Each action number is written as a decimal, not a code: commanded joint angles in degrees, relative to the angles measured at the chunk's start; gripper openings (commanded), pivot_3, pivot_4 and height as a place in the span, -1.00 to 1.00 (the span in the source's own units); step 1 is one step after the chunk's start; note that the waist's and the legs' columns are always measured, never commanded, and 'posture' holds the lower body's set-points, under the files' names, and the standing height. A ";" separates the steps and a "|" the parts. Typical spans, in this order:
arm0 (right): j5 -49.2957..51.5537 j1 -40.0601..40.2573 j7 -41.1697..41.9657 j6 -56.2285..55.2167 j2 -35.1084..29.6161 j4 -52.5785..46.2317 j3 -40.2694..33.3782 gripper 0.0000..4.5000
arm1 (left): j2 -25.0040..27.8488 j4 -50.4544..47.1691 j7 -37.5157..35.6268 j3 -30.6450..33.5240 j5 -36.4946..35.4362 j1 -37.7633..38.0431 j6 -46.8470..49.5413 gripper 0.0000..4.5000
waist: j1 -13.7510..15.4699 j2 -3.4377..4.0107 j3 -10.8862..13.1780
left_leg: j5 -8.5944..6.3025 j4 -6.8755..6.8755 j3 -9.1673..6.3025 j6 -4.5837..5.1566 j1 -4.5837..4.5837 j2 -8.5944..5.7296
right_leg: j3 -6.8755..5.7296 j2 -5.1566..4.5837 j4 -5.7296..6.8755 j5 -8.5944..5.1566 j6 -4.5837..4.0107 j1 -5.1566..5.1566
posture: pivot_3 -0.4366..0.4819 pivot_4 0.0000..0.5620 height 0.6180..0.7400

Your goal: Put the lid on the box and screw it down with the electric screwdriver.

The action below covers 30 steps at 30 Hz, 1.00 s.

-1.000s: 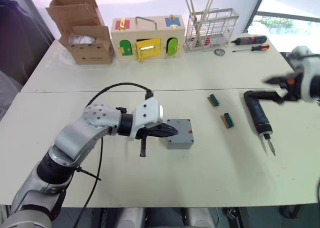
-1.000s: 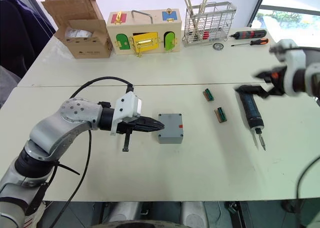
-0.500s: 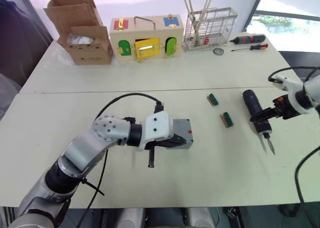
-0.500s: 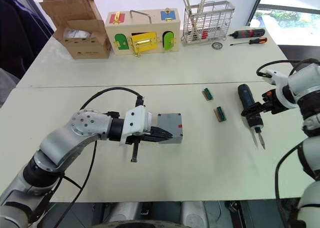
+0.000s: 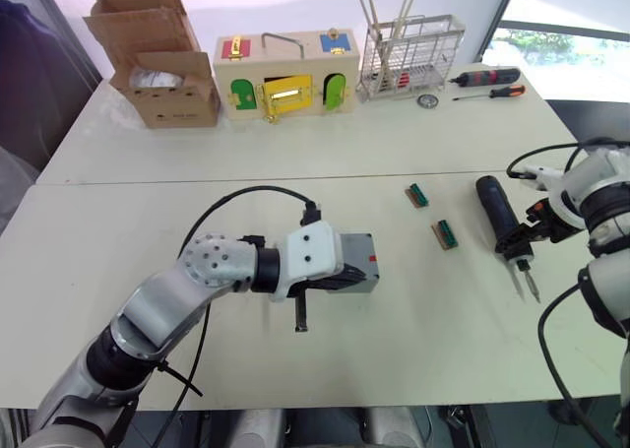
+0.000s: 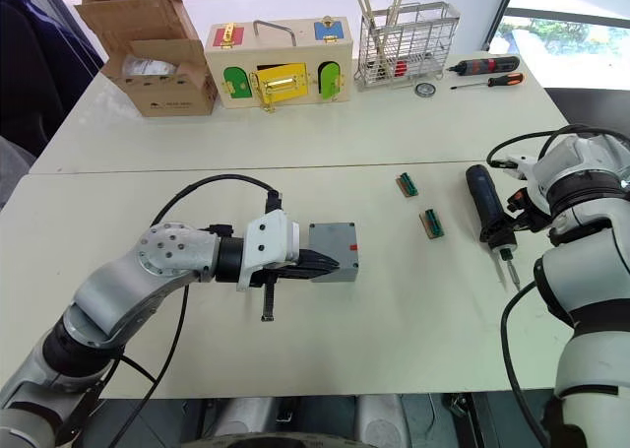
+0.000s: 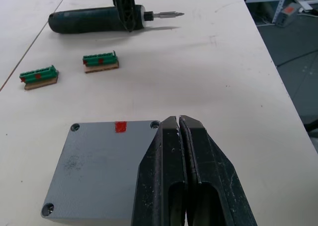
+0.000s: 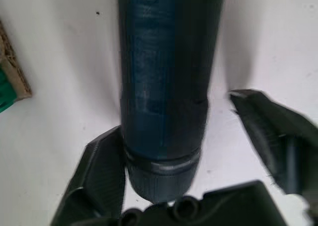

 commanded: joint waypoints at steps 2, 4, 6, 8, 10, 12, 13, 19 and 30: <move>-1.97 0.58 2.16 -1.75 1.39 1.47 -1.16 -0.02 | -0.18 -2.07 0.69 0.36 -0.03 0.23 0.15 -1.00 | -0.04 0.00 0.00 | 0.00 -0.01 -0.02 0.00 0.01 0.00 | -0.01 0.01 0.01 0.00 0.00 0.00 | -0.05 -0.47 0.84; -3.02 1.18 2.86 -2.52 1.28 1.82 -1.24 -0.21 | -0.17 -2.12 0.86 0.43 -0.09 0.31 0.28 -1.00 | -0.02 -0.02 -0.01 | 0.00 -0.01 -0.04 -0.01 0.01 0.01 | -0.03 0.03 0.01 0.00 0.00 0.00 | -0.05 -0.47 0.84; -3.96 1.63 3.00 -3.35 1.19 2.07 -1.47 -0.21 | -0.27 -2.04 0.96 0.41 -0.07 0.17 0.35 -1.00 | 0.04 -0.02 -0.01 | 0.00 -0.01 -0.05 -0.01 0.01 0.01 | -0.04 0.02 0.01 0.00 0.00 0.01 | -0.05 -0.47 0.84; -4.68 1.98 3.27 -3.71 1.20 2.32 -1.74 -0.21 | -0.36 -1.84 0.90 0.39 -0.06 0.06 0.28 -1.00 | 0.07 -0.03 -0.02 | 0.00 0.00 -0.06 -0.02 0.01 0.01 | -0.04 0.02 0.01 0.00 0.00 0.03 | -0.05 -0.47 0.84; -5.27 2.27 3.42 -3.85 1.24 2.38 -2.07 -0.21 | -0.40 -1.56 0.79 0.34 0.00 0.01 0.09 -1.00 | 0.09 -0.05 -0.03 | 0.00 0.00 -0.08 -0.02 0.01 0.00 | -0.05 0.02 0.01 0.00 0.00 0.04 | -0.05 -0.47 0.84; -4.95 1.30 1.36 -4.44 0.69 2.50 -4.12 -0.21 | -0.29 -0.33 0.04 0.38 0.14 -0.52 -0.54 -1.00 | 0.10 -0.05 -0.03 | 0.00 0.00 -0.10 -0.02 0.01 0.00 | -0.06 0.02 0.01 0.00 0.00 0.05 | -0.05 -0.47 0.84; -4.44 0.11 -0.35 -5.48 0.31 2.40 -5.73 -0.21 | -0.15 0.40 -0.46 0.53 0.19 -0.82 -0.91 -1.00 | 0.10 -0.06 -0.03 | 0.01 0.00 -0.10 -0.03 0.01 0.00 | -0.07 0.02 0.01 0.00 0.00 0.06 | -0.05 -0.47 0.84; 1.69 -10.61 -11.57 -8.95 -1.57 0.40 -19.20 -0.21 | 1.27 6.33 -3.78 3.03 0.33 -3.26 -3.53 -1.00 | -0.35 0.42 0.24 | 0.03 -0.01 0.08 -0.07 0.01 -0.02 | 0.07 -0.02 0.07 0.00 0.00 -0.07 | -0.05 -0.47 0.84; 33.59 12.55 -37.08 -3.98 10.72 -49.95 -64.98 -0.21 | 2.32 11.54 -5.43 9.81 -3.61 -5.92 -0.67 -1.00 | 0.11 0.28 0.25 | 0.06 -0.25 -0.02 -0.11 -0.02 0.06 | -0.15 0.00 0.12 0.01 0.01 -0.08 | -0.05 -0.47 0.84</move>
